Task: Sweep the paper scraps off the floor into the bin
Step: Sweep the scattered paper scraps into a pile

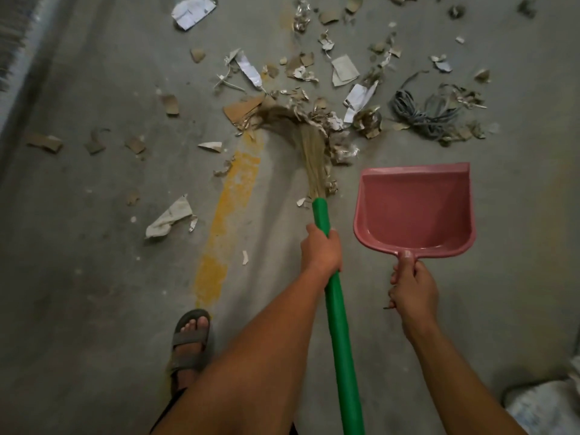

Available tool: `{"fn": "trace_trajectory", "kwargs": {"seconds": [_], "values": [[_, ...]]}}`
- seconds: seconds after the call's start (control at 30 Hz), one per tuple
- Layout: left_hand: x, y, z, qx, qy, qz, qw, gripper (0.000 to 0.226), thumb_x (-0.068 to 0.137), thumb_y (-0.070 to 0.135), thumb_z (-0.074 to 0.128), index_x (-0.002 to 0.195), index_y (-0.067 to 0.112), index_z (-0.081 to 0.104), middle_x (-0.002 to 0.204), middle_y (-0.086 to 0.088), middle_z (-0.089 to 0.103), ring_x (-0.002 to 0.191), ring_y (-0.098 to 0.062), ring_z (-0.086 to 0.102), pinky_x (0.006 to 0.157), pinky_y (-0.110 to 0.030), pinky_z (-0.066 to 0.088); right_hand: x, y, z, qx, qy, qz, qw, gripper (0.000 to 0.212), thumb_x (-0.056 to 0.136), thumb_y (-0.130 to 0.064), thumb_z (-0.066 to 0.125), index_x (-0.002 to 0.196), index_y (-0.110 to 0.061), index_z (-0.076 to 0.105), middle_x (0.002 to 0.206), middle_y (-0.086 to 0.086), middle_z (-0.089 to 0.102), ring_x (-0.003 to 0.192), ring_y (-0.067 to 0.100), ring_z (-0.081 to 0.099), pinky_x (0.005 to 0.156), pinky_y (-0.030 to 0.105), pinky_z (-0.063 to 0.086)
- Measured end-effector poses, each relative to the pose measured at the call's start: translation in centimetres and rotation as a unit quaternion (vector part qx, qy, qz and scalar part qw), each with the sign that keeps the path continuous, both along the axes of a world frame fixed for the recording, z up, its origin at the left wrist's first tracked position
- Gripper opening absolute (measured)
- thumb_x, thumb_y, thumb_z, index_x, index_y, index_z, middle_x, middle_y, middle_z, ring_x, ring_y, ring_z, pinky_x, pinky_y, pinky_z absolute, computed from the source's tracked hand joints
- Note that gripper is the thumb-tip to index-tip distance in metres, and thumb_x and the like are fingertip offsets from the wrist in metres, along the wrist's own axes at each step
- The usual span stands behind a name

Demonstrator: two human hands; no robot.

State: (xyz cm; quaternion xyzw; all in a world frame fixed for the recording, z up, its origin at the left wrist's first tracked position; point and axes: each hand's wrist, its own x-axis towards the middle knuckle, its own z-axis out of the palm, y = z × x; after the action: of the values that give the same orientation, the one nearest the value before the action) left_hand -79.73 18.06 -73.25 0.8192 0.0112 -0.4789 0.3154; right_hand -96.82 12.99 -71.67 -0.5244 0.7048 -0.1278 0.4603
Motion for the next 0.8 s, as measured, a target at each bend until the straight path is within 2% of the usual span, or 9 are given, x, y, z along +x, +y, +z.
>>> {"fn": "trace_trajectory", "kwargs": {"seconds": [0.1, 0.2, 0.27, 0.37, 0.43, 0.53, 0.63, 0.7, 0.8], "values": [[-2.5, 2.8, 1.1, 0.008, -0.021, 0.012, 1.000, 0.030, 0.109, 0.041, 0.044, 0.128, 0.018, 0.043, 0.103, -0.014, 0.068, 0.074, -0.032, 0.073, 0.060, -0.041, 0.062, 1.7, -0.5, 0.3, 0.001, -0.017, -0.008, 1.000, 0.054, 0.104, -0.064, 0.048, 0.086, -0.015, 0.062, 0.072, 0.003, 0.061, 0.050, 0.016, 0.051, 0.044, 0.031, 0.045], [-6.5, 5.9, 1.4, 0.065, -0.043, 0.001, 0.997, 0.035, 0.110, 0.041, 0.043, 0.132, 0.013, 0.042, 0.114, -0.020, 0.070, 0.098, -0.042, 0.071, 0.077, -0.042, 0.055, 2.9, -0.9, 0.6, -0.001, -0.032, -0.007, 0.999, 0.051, 0.104, -0.063, 0.048, 0.085, -0.018, 0.062, 0.071, 0.002, 0.060, 0.050, 0.015, 0.050, 0.046, 0.031, 0.044], [-9.6, 7.4, 1.3, 0.100, -0.032, 0.003, 0.994, 0.034, 0.110, 0.039, 0.042, 0.130, 0.011, 0.041, 0.115, -0.021, 0.071, 0.102, -0.043, 0.070, 0.080, -0.043, 0.055, 3.0, -1.1, 0.6, 0.002, -0.033, -0.004, 0.999, 0.051, 0.104, -0.063, 0.048, 0.085, -0.018, 0.062, 0.070, 0.001, 0.060, 0.050, 0.015, 0.050, 0.048, 0.032, 0.045], [-13.5, 8.5, -0.7, 0.149, 0.019, 0.003, 0.989, 0.032, 0.109, 0.038, 0.040, 0.125, 0.011, 0.040, 0.113, -0.020, 0.071, 0.095, -0.040, 0.073, 0.081, -0.043, 0.060, 2.1, -1.2, 0.4, 0.008, -0.028, -0.003, 1.000, 0.051, 0.104, -0.064, 0.047, 0.085, -0.018, 0.062, 0.071, 0.001, 0.060, 0.049, 0.014, 0.049, 0.047, 0.032, 0.044], [-15.1, 7.9, -2.9, 0.167, 0.069, -0.002, 0.984, 0.034, 0.105, 0.034, 0.039, 0.128, 0.010, 0.040, 0.115, -0.020, 0.070, 0.091, -0.041, 0.074, 0.082, -0.049, 0.063, 1.0, -1.1, 0.1, 0.006, -0.023, -0.004, 1.000, 0.051, 0.104, -0.064, 0.047, 0.085, -0.018, 0.061, 0.071, 0.002, 0.060, 0.048, 0.015, 0.049, 0.045, 0.030, 0.043], [-15.5, 4.7, -6.0, 0.149, 0.122, -0.009, 0.981, 0.044, 0.094, 0.027, 0.042, 0.134, 0.011, 0.039, 0.124, -0.020, 0.065, 0.097, -0.043, 0.073, 0.086, -0.053, 0.063, -1.0, -1.0, 0.0, 0.006, -0.009, 0.000, 1.000, 0.054, 0.103, -0.066, 0.046, 0.086, -0.017, 0.062, 0.071, 0.002, 0.061, 0.050, 0.015, 0.051, 0.044, 0.030, 0.044], [-12.6, 0.8, -5.5, 0.106, 0.145, -0.032, 0.983, 0.052, 0.086, 0.018, 0.056, 0.135, 0.007, 0.041, 0.127, -0.022, 0.065, 0.106, -0.045, 0.071, 0.089, -0.053, 0.063, -2.8, -0.7, -0.2, 0.002, 0.004, 0.004, 1.000, 0.057, 0.103, -0.066, 0.045, 0.088, -0.015, 0.064, 0.073, 0.003, 0.063, 0.054, 0.017, 0.053, 0.047, 0.032, 0.046], [-10.4, -1.3, -4.4, 0.073, 0.151, -0.053, 0.984, 0.051, 0.089, 0.011, 0.062, 0.134, 0.006, 0.040, 0.127, -0.024, 0.066, 0.106, -0.044, 0.072, 0.085, -0.051, 0.064, -3.6, -0.7, -0.3, -0.005, 0.009, -0.006, 1.000, 0.056, 0.104, -0.065, 0.045, 0.089, -0.015, 0.064, 0.074, 0.003, 0.063, 0.055, 0.017, 0.054, 0.048, 0.033, 0.046], [-7.3, -2.8, -3.0, 0.030, 0.121, -0.071, 0.990, 0.040, 0.104, 0.024, 0.050, 0.137, 0.006, 0.039, 0.121, -0.024, 0.068, 0.089, -0.038, 0.077, 0.065, -0.041, 0.066, -4.2, -0.5, -0.5, 0.000, 0.006, -0.026, 1.000, 0.053, 0.103, -0.065, 0.045, 0.087, -0.018, 0.062, 0.074, 0.004, 0.061, 0.054, 0.018, 0.052, 0.047, 0.034, 0.045]]}}
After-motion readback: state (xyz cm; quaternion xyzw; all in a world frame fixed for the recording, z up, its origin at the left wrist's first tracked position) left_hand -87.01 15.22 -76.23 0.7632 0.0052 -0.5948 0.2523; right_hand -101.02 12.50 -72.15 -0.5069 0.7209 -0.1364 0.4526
